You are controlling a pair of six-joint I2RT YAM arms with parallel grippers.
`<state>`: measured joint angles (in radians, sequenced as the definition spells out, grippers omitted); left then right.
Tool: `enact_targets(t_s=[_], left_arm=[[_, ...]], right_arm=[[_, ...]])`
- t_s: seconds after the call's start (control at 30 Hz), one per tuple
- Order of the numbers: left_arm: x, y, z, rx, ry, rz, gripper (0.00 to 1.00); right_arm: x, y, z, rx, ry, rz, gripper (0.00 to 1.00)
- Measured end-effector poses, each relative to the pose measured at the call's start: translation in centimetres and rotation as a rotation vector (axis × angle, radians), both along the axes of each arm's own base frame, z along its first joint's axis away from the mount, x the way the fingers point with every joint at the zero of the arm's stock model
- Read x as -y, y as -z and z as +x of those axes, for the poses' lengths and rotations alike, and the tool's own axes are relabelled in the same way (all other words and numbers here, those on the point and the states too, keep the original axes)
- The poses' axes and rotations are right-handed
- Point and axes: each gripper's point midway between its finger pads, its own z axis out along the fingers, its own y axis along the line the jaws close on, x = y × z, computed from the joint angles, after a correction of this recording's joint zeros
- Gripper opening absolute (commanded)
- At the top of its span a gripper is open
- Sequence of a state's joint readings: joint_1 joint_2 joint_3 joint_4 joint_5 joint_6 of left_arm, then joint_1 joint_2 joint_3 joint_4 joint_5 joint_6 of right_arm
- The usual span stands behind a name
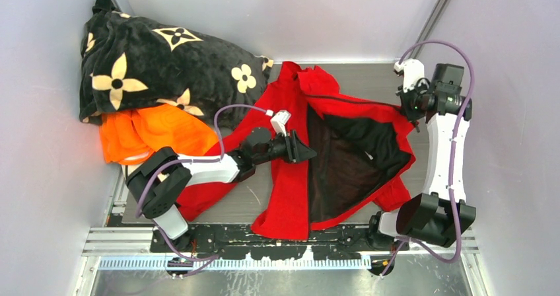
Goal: Zip up the jacket
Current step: Adjust the jacket at the center of the board.
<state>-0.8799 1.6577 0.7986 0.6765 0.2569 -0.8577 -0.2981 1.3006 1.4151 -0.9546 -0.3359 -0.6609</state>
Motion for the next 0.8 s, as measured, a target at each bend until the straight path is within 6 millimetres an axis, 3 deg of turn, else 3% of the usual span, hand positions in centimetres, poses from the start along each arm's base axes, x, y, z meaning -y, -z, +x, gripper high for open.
enact_targets(t_s=[0.13, 0.23, 0.33, 0.57, 0.63, 0.8], left_arm=[[-0.6, 0.2, -0.2, -0.002, 0.0, 0.004, 0.42], [-1.0, 0.0, -0.4, 0.002, 0.0, 0.003, 0.42], [-1.2, -0.1, -0.5, 0.005, 0.003, 0.001, 0.42], [-1.9, 0.5, -0.9, -0.001, 0.008, 0.014, 0.42], [-2.1, 0.5, -1.1, 0.002, 0.013, 0.015, 0.42], [-2.2, 0.5, -1.4, 0.004, 0.026, 0.013, 0.42]], right_arm=[[3.3, 0.0, 1.1, 0.007, 0.069, -0.081, 0.01], [3.3, 1.2, 0.8, -0.023, 0.058, -0.074, 0.01], [1.1, 3.5, -0.1, -0.069, -0.007, -0.021, 0.01], [-8.7, 11.9, -5.3, -0.317, -0.28, 0.118, 0.01], [-10.4, 13.3, -6.7, -0.382, -0.318, 0.163, 0.01], [-12.6, 14.6, -7.8, -0.473, -0.362, 0.264, 0.01]])
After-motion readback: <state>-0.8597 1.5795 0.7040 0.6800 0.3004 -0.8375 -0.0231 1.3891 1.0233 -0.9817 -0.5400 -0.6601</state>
